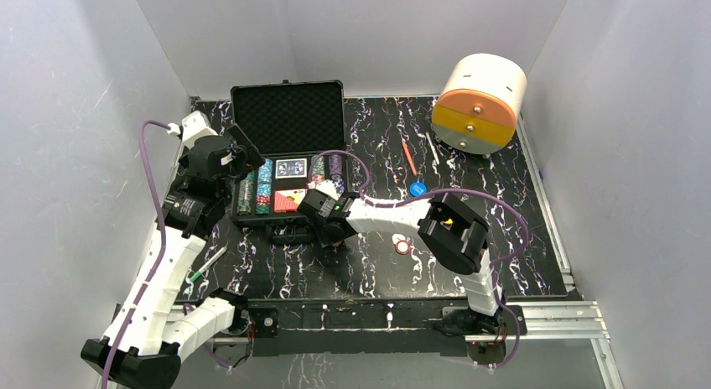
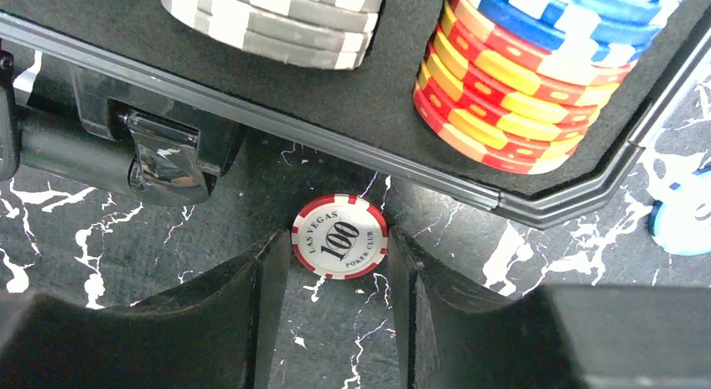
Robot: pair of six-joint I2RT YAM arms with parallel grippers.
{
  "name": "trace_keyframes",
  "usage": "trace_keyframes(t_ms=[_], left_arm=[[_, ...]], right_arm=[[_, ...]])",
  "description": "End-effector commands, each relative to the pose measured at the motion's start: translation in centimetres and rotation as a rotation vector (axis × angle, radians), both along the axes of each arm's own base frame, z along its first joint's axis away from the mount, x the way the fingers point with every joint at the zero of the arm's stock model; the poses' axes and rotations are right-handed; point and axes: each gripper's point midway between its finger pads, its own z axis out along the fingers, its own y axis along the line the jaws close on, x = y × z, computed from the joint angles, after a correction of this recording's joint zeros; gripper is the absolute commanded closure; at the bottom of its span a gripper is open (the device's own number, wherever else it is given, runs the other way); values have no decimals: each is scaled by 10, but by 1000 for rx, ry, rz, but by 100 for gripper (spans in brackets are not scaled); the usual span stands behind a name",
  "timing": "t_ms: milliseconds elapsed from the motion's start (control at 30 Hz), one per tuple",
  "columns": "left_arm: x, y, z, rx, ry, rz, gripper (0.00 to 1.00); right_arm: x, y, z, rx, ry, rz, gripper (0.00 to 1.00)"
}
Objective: Pack up texas hold em set
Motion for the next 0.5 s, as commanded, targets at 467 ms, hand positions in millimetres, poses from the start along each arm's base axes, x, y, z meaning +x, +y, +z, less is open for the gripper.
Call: trace_keyframes(t_ms=[467], left_arm=[[-5, -5, -19, -36, 52, -16, 6]], right_arm=[[-9, -31, -43, -148, 35, -13, 50]])
